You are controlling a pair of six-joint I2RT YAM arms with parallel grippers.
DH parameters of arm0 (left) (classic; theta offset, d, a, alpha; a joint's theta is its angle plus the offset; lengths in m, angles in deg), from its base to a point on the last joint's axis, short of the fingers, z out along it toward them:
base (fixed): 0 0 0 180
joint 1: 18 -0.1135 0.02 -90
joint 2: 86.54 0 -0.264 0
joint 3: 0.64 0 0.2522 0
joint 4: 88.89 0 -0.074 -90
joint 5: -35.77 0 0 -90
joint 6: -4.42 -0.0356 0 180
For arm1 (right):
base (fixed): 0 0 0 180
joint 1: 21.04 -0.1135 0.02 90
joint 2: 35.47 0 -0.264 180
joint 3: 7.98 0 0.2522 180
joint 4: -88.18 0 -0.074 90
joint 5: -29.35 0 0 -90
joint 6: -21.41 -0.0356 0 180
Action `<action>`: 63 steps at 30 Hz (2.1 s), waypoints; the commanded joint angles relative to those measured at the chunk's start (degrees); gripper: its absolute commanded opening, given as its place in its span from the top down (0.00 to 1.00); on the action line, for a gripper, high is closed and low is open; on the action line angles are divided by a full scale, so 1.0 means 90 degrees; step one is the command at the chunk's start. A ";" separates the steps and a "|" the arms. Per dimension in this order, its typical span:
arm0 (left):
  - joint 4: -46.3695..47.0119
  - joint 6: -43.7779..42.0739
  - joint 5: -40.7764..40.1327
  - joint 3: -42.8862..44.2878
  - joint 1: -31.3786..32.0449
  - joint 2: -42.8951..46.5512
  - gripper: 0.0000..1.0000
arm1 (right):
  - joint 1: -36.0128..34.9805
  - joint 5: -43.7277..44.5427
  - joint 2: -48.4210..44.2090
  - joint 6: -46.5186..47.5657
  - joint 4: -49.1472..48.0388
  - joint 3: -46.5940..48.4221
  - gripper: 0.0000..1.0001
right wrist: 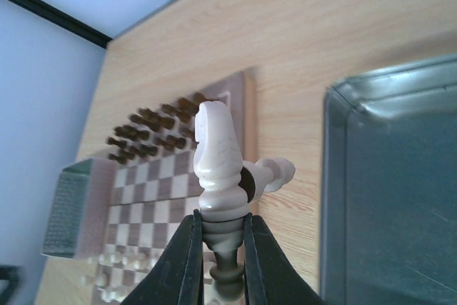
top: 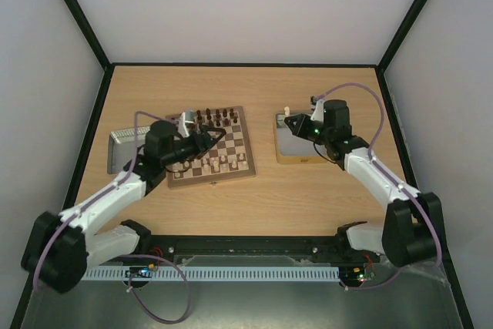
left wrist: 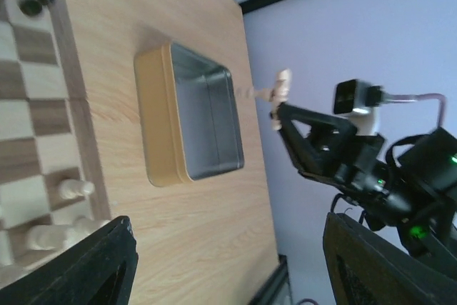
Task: Set up the chess pieces on the board
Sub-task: Pick up the chess piece from the storage box.
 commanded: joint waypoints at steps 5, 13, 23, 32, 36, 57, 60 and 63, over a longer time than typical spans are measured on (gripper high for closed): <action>0.3261 0.3325 0.0338 0.0998 0.0729 -0.2457 0.26 | 0.0015 -0.0218 -0.1213 -0.0784 -0.0575 -0.0275 0.94; 0.4085 0.5404 0.0621 0.2754 0.1210 -0.4365 0.24 | 0.0014 -0.0473 -0.1751 -0.0999 -0.0594 -0.0368 0.94; 0.4353 0.6780 0.0570 0.3792 0.1789 -0.5470 0.28 | 0.0014 -0.0487 -0.2018 -0.1000 -0.0502 -0.0332 0.93; 0.4616 0.7371 0.0439 0.4233 0.1864 -0.5943 0.40 | 0.0013 -0.0591 -0.2028 -0.1009 -0.0534 -0.0326 0.93; 0.4696 0.7491 0.0327 0.4231 0.1870 -0.5994 0.43 | 0.0021 -0.0586 -0.2028 -0.1008 -0.0541 -0.0347 0.93; 0.2964 0.4231 0.0102 0.4083 0.1478 -0.5178 0.28 | 0.0018 0.0050 -0.1569 0.0290 0.0569 0.0029 0.94; 0.2455 0.3401 0.0583 0.4322 0.1433 -0.5187 0.28 | 0.0019 0.0225 -0.1446 0.0562 0.0794 0.0212 0.94; 0.1899 0.2777 0.0911 0.4500 0.1432 -0.5260 0.29 | 0.0012 0.0301 -0.1333 0.0684 0.0831 0.0321 0.94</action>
